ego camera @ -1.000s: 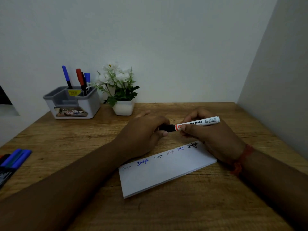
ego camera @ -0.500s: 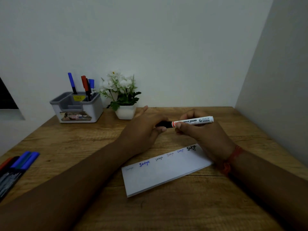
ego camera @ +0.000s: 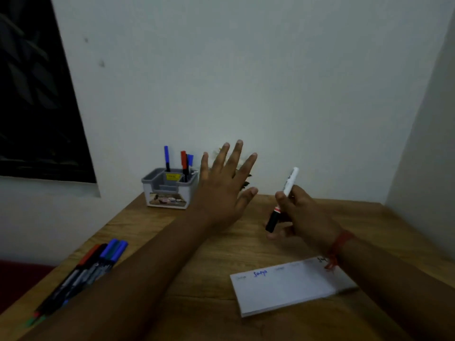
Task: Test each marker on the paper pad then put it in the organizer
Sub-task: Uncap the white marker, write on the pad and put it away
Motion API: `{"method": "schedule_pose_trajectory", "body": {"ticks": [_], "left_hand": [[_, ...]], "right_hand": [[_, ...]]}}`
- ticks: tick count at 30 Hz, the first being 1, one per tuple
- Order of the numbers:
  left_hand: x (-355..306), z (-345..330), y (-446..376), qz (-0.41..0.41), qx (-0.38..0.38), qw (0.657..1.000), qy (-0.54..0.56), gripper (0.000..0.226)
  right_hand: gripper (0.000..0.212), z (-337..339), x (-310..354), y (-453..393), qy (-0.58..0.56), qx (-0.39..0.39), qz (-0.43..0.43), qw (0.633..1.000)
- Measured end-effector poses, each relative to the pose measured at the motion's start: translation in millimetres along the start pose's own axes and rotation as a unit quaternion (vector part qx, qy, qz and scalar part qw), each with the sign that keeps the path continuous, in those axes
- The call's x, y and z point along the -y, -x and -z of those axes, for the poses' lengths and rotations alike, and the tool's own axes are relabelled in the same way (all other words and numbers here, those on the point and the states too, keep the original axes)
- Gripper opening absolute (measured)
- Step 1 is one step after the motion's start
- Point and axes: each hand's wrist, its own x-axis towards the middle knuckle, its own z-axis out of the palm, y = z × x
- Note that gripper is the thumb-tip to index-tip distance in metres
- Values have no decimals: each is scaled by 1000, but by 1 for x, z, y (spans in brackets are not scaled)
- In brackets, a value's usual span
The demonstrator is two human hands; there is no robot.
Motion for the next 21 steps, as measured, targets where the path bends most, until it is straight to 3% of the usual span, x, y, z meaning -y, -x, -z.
{"method": "schedule_pose_trajectory", "body": {"ticks": [4, 10, 15, 18, 21], "left_hand": [[61, 16, 25, 79, 11, 996, -47, 71], [150, 33, 78, 172, 39, 980, -88, 76], [176, 32, 103, 227, 58, 969, -73, 81], [177, 37, 103, 233, 54, 970, -53, 81], [179, 42, 103, 240, 65, 968, -38, 82]], "right_hand": [[20, -40, 10, -24, 146, 43, 24, 988], [18, -102, 42, -64, 339, 4, 152, 929], [16, -157, 78, -116, 533, -29, 271, 801], [18, -183, 93, -148, 617, -30, 288, 732], [13, -204, 106, -171, 675, -8, 272, 686]]}}
